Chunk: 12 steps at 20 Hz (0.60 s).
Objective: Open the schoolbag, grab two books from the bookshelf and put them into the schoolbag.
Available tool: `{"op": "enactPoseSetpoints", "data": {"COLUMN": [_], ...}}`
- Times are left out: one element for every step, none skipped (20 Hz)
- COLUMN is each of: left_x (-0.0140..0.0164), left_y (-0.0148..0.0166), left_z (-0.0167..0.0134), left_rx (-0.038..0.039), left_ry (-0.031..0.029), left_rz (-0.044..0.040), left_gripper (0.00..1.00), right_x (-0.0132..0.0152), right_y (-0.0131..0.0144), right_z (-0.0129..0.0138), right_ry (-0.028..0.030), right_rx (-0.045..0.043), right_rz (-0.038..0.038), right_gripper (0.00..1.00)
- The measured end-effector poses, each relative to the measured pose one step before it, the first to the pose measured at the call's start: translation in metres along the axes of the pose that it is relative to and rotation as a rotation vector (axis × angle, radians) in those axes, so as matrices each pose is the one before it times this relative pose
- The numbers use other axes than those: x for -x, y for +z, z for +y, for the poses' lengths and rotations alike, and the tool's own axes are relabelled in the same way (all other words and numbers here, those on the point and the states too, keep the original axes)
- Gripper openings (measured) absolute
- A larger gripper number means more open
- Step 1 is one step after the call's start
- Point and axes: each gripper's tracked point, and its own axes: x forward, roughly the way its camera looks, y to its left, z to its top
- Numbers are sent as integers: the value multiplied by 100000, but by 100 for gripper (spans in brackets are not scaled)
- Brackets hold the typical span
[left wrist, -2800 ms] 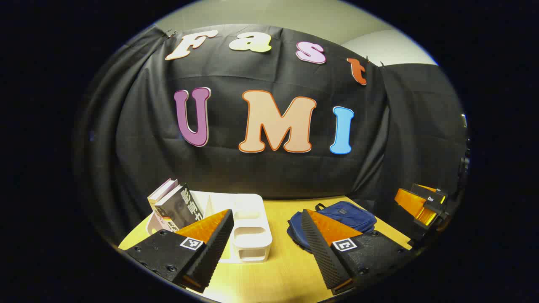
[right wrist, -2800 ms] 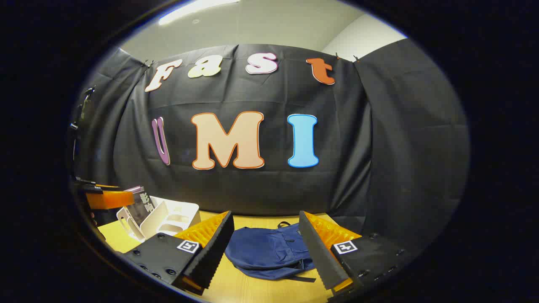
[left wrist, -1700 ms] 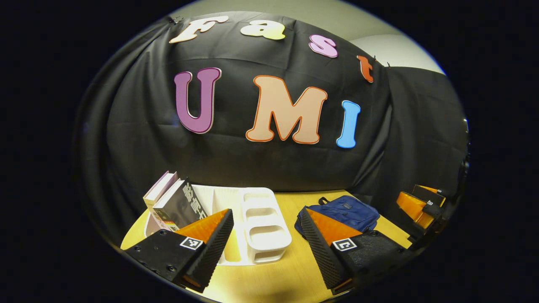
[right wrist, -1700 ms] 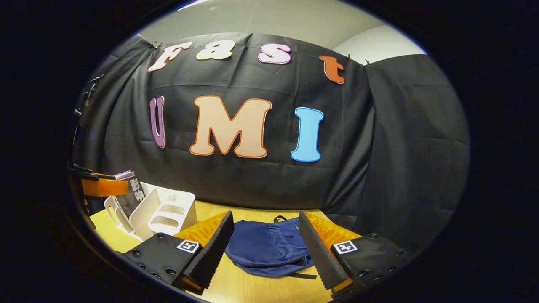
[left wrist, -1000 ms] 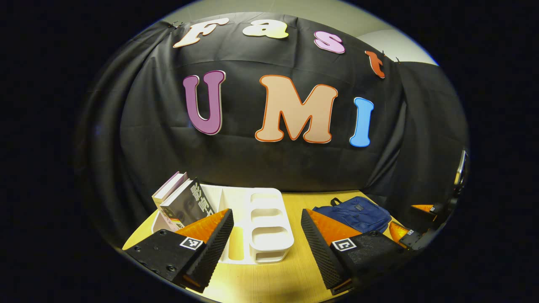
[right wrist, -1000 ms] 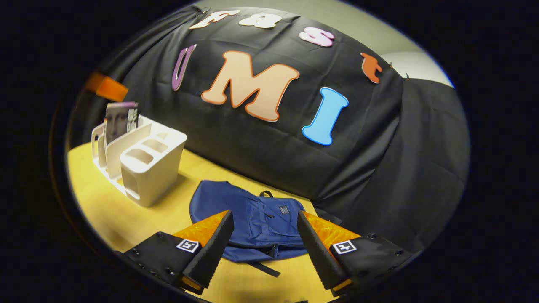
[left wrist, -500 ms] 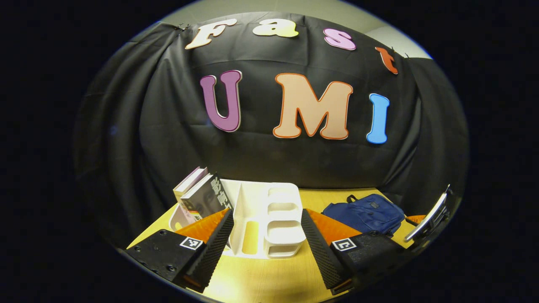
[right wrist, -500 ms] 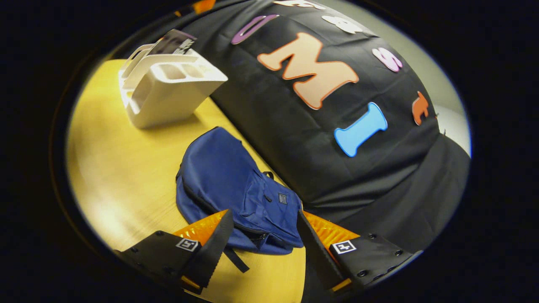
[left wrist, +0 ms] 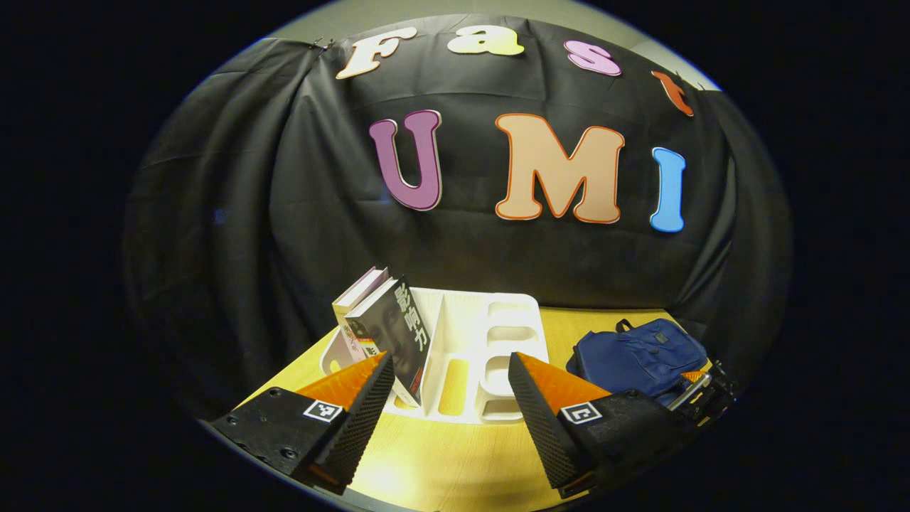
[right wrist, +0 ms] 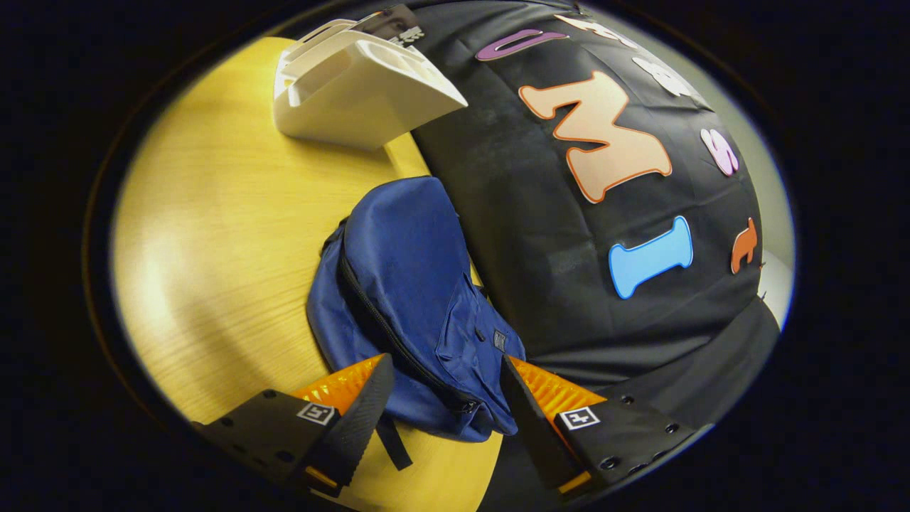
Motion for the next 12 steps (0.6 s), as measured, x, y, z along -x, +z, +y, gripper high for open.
{"op": "enactPoseSetpoints", "data": {"left_x": [103, 159, 131, 175, 125, 121, 31, 138, 77, 54, -18, -9], "left_y": [-237, -56, -128, -31, -49, -20, -126, -102, -125, -54, -175, -107], "left_z": [95, 62, 58, 4, 50, 58, 130, 139, 257, 202, 242, 239], "left_rx": [523, 245, 51, 62, 95, 34, 31, 108, 266, 451, 576, 558], "left_ry": [787, 795, 745, 601, 439, 545, 586, 873, 1177, 766, 1022, 906], "left_rz": [292, 262, 120, 140, 184, 94, 148, 360, 191, 306, 304, 564], "left_gripper": [95, 95, 95, 95, 95, 95, 95, 92, 95, 95, 92, 95], "right_x": [-416, -513, -397, -509, -530, -413, -327, -332, -528, -441, -485, -294], "right_y": [-97, -38, 138, -5, -20, 96, 6, 64, -49, -9, -87, -30], "right_z": [208, -125, 8, 110, 192, -59, 10, -111, -221, -195, -140, 241], "right_ry": [428, -169, -67, 52, 168, -102, -47, -506, -793, -753, -410, 1335], "right_rx": [365, 911, 991, 919, 718, 303, -179, -656, -827, -1271, -1750, -2568], "right_rz": [-46, -217, -117, 101, 37, 9, 192, 342, 383, 392, 678, 746], "right_gripper": [91, 89, 97, 89, 96, 93, 82, 83, 84, 74, 74, 74]}}
